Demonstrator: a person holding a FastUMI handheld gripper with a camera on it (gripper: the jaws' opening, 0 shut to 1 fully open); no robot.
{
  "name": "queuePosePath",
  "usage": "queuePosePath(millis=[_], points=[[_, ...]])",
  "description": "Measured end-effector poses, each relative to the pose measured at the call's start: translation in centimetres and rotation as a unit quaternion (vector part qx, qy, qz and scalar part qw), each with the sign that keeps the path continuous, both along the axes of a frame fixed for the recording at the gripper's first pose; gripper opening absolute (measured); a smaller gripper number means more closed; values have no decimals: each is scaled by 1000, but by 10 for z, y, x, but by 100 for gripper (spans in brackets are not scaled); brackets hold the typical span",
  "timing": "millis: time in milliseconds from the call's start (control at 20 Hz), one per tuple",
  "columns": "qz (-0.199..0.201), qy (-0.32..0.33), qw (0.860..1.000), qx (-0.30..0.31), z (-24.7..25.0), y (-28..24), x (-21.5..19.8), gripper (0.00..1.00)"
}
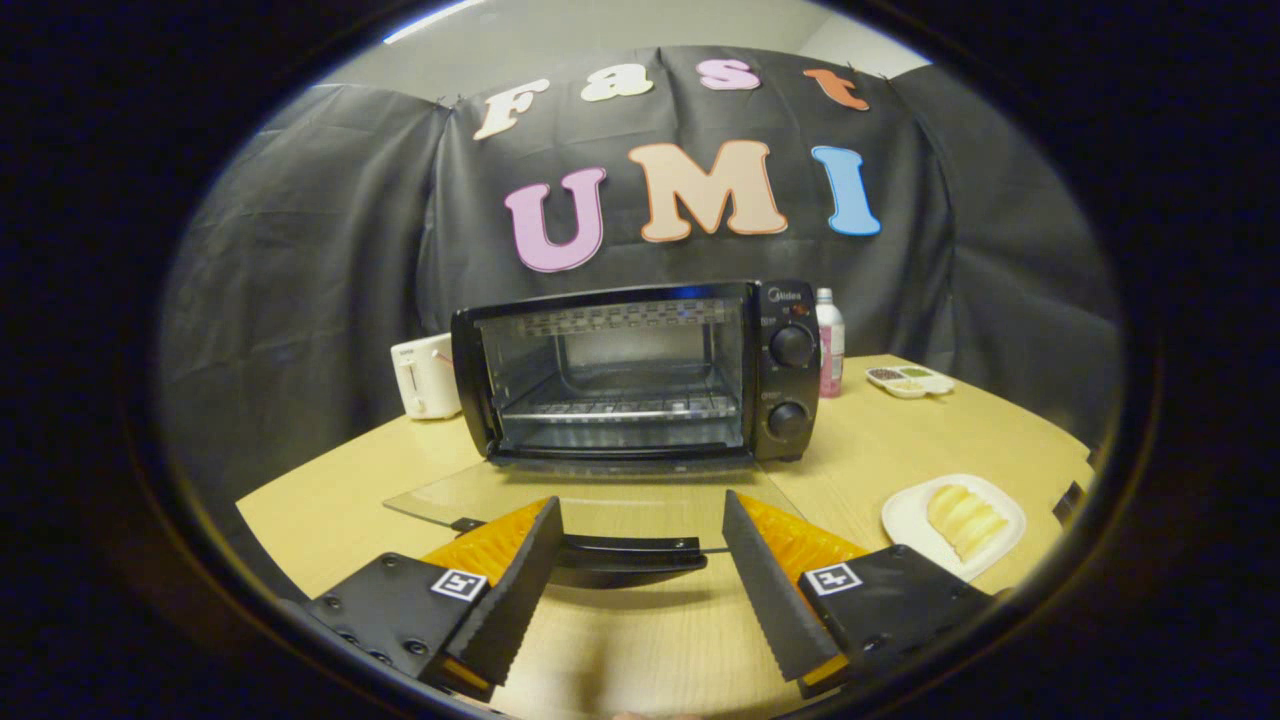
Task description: Open the toaster oven, put the food inside, and close the toaster oven door.
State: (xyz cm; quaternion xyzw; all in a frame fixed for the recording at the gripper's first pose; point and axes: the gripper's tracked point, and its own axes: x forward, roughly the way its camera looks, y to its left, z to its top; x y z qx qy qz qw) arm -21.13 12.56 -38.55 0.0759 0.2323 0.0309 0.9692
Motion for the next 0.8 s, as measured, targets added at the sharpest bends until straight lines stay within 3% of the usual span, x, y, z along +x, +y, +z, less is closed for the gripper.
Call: queuePosePath(millis=[100,350,500,600,800], points=[[6,24,1000,-2,-18,-1,-6,99],[15,7,1000,-7,-15,-2,-4,99],[22,7,999,26,-6,-7,-2,99],[-2,-11,999,31,11,-34,6,99],[-84,-38,994,-55,28,-131,25,99]])
